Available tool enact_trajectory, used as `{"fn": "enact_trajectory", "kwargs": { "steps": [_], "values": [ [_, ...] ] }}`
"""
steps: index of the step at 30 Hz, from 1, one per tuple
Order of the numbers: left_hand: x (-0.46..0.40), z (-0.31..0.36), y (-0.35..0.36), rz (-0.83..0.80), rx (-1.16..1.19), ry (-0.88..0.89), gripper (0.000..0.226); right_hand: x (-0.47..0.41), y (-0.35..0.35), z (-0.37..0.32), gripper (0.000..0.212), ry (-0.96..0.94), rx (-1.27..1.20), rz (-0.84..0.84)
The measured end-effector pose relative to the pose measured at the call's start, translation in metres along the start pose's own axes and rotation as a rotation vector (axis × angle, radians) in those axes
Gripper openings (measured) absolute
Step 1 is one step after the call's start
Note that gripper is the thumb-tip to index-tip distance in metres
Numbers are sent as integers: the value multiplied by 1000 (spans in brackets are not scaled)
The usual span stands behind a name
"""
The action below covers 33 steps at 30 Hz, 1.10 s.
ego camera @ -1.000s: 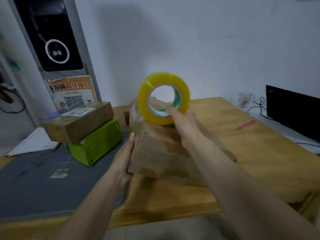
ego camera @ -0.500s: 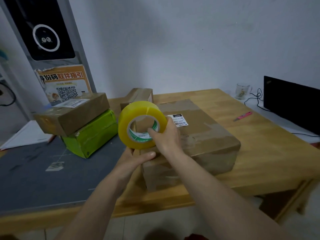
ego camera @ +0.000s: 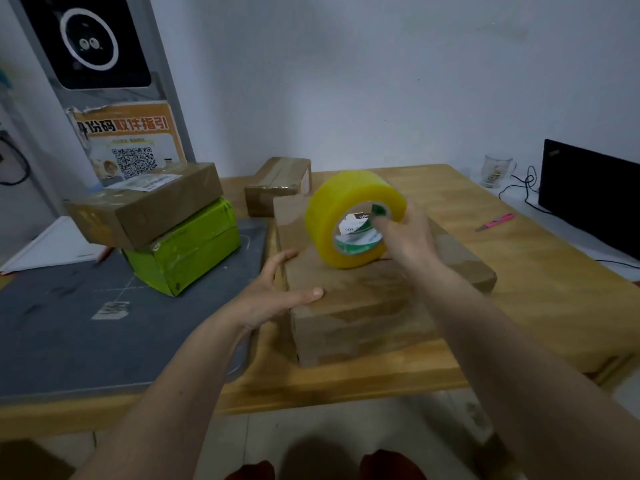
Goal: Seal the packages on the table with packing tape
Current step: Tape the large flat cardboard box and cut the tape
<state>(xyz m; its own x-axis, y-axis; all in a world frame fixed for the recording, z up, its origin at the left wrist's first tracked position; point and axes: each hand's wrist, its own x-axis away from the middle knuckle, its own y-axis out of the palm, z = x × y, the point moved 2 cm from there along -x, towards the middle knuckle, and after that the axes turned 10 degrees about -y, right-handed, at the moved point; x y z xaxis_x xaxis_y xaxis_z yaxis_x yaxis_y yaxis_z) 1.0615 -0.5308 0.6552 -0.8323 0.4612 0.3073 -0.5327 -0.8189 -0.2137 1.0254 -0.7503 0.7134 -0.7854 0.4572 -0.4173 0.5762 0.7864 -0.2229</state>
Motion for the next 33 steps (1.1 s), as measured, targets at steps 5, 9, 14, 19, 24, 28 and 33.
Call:
{"fn": "enact_trajectory", "kwargs": {
  "steps": [5, 9, 14, 19, 24, 28, 33],
  "values": [
    [1, 7, 0, 18, -71, 2, 92, -18, -32, 3, 19, -55, 104, 71],
    [17, 19, 9, 466, -450, -19, 70, -17, -27, -1, 33, -41, 112, 80],
    [49, 32, 82, 524, -792, 945, 16, -33, -23, -24, 34, -134, 192, 20],
    [10, 45, 124, 279, -1240, 430, 92, -37, -18, -29, 33, -161, 268, -27],
    [-12, 54, 134, 444, -1278, 434, 89, -34, -21, -18, 32, -131, 256, 0],
    [-11, 42, 122, 489, -1279, 589, 75, -34, -25, -12, 28, -108, 225, 23],
    [7, 28, 81, 278, -1219, 618, 78, -26, -14, -13, 21, -137, 219, -42]
  ]
}}
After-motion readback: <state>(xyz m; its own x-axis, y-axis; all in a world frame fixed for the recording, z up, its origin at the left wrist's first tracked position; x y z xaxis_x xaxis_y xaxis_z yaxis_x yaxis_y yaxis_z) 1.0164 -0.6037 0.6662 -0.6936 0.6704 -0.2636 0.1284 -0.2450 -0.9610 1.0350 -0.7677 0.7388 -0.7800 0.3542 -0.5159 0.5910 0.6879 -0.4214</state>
